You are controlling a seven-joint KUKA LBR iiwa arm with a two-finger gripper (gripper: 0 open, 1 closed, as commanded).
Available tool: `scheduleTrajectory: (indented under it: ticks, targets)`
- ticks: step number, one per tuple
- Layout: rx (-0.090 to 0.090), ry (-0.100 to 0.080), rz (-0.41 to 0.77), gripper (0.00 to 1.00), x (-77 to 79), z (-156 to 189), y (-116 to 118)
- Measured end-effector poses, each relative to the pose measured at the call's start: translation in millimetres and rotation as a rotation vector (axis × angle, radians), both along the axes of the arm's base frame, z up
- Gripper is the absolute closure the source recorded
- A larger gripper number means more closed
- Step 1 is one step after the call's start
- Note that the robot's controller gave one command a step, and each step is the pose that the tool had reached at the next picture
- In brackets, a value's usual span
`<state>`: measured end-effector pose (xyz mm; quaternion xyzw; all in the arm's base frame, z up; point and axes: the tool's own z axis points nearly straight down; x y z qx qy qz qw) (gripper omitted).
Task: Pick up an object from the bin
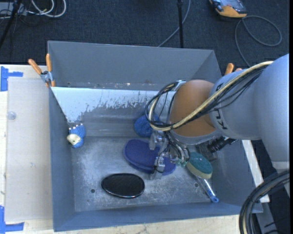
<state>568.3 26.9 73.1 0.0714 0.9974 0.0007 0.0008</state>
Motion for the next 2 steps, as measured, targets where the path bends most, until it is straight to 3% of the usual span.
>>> scheduleTrajectory:
  ticks: [1,2]
  targets:
    - [0.0,0.004,-0.02,0.0,10.2,-3,-4]
    - [0.003,0.001,-0.111,0.0,9.1,-3,-16]
